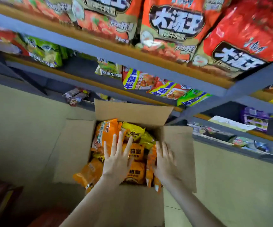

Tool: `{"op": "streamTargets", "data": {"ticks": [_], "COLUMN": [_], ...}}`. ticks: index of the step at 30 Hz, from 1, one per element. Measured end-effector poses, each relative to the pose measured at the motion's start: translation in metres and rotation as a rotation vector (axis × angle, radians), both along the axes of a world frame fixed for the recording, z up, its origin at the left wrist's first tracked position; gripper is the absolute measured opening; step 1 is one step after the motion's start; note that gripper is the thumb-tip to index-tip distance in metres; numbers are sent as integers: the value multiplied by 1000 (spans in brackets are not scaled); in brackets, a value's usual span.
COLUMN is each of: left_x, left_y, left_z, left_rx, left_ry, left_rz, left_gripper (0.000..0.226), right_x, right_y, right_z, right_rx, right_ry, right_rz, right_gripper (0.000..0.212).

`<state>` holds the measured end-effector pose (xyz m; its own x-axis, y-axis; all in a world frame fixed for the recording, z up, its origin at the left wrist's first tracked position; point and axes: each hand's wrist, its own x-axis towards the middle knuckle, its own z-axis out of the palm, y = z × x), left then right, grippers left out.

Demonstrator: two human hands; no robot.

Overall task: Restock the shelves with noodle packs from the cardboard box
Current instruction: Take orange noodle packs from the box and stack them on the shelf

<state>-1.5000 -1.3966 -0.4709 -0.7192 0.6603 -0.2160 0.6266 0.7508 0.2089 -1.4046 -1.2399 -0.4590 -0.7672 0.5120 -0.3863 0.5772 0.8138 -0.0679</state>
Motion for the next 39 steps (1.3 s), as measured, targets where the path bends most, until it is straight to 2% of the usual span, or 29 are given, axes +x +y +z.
{"op": "streamTargets", "data": {"ticks": [1,2,5,7,10,13,14,17,19,21,25,27,29,30,32,35,37,38,39], "left_x": [8,16,40,53,67,69,68,66,67,65,44,27,9,0,-16,-36,-46,-49,-52], "left_y": [-1,-2,-1,0,5,16,19,29,38,48,59,59,55,53,44,32,27,25,24], "left_z": [-19,-36,-75,-90,-93,-77,-69,-34,0,42,130,174,217,237,271,318,341,353,364], "left_rx": [-19,-34,-70,-106,-177,-211,-206,-105,-10,109,336,416,502,599,818,976,1030,1054,1066], "left_ry": [-13,-30,-107,-117,-160,-349,-450,-690,-742,-741,-557,-568,-680,-782,-997,-1162,-1218,-1248,-1273], "left_rz": [-7,-15,-6,-9,-22,-50,-46,57,147,261,387,428,540,610,709,760,747,708,658], "left_gripper": [77,80,90,88,82,77,75,83,95,96,52,42,32,23,13,25,32,32,33], "right_x": [10,17,34,38,34,36,36,30,22,11,-9,-17,-23,-25,-31,-39,-44,-45,-45], "right_y": [-1,-2,-5,-5,-4,-3,-2,2,2,2,8,13,21,27,38,44,42,38,33], "right_z": [-23,-43,-91,-106,-114,-102,-93,-50,-15,28,121,167,208,225,257,304,328,342,354], "right_rx": [-44,-51,74,52,87,-18,-55,-123,-229,-377,-709,-820,-810,-748,-661,-757,-753,-626,-412], "right_ry": [-119,-154,-141,-225,-132,-118,-86,167,295,384,544,568,615,649,701,650,669,674,652], "right_rz": [-24,-45,-79,-43,72,46,24,-109,-182,-240,-352,-342,-329,-347,-461,-510,-351,-207,-28], "right_gripper": [81,79,74,59,32,24,23,10,14,15,24,22,13,21,50,87,104,112,120]}}
